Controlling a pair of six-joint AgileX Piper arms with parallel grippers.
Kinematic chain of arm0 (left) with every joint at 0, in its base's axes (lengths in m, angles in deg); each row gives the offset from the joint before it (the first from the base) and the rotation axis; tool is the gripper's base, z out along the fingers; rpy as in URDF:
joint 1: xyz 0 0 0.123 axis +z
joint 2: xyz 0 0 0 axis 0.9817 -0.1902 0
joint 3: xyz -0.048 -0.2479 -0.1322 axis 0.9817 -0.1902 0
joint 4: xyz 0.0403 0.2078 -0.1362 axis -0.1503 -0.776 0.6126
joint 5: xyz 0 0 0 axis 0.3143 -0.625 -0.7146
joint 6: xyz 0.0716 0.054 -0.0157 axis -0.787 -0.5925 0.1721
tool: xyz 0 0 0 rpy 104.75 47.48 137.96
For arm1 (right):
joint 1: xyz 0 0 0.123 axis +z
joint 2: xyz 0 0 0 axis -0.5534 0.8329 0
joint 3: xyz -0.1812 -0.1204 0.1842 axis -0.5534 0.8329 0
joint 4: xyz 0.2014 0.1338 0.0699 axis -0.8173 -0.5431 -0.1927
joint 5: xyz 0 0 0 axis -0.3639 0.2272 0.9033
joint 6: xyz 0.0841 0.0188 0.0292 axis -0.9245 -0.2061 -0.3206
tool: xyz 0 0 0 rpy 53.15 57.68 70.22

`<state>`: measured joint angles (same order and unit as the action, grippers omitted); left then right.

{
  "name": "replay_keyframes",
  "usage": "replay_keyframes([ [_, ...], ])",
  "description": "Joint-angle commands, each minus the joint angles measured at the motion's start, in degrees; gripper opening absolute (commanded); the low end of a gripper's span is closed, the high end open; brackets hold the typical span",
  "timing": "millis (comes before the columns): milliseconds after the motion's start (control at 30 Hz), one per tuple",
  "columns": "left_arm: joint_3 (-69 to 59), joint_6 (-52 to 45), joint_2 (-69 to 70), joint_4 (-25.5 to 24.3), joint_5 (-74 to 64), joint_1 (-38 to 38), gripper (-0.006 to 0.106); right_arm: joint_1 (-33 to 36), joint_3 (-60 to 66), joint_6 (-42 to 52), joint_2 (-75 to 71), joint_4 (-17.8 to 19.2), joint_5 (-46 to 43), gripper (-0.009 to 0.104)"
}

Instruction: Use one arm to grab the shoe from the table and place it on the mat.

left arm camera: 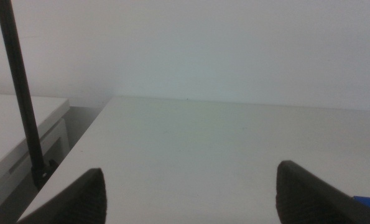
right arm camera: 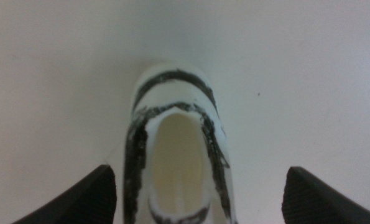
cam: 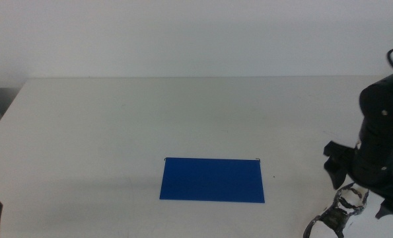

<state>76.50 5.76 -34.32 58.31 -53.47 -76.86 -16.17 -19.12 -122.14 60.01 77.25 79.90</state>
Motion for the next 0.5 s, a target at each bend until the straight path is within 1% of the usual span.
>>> replay_keyframes([
  [0,-0.3,0.2,0.4,0.2,4.7,-0.2,0.094,0.0,-1.7,1.3,-0.2,0.2,0.4,0.087],
  [100,-0.3,0.2,0.4,0.2,4.7,-0.2,0.094,0.0,-1.7,2.4,1.8,-0.9,0.0,0.087],
  [200,-0.3,0.2,0.4,0.2,4.7,-0.2,0.094,0.0,-1.7,2.5,3.6,-1.0,-0.3,0.086],
  [300,-0.3,0.2,0.4,0.2,4.7,-0.2,0.094,0.0,-1.7,2.5,4.8,-1.5,-0.4,0.082],
  [367,-0.3,0.2,0.4,0.2,4.7,-0.2,0.094,0.0,-1.7,2.5,5.2,-1.8,-1.0,0.076],
  [467,-0.3,0.2,0.4,0.2,4.7,-0.2,0.094,0.0,-1.7,2.5,5.2,-2.0,-1.3,0.061],
])
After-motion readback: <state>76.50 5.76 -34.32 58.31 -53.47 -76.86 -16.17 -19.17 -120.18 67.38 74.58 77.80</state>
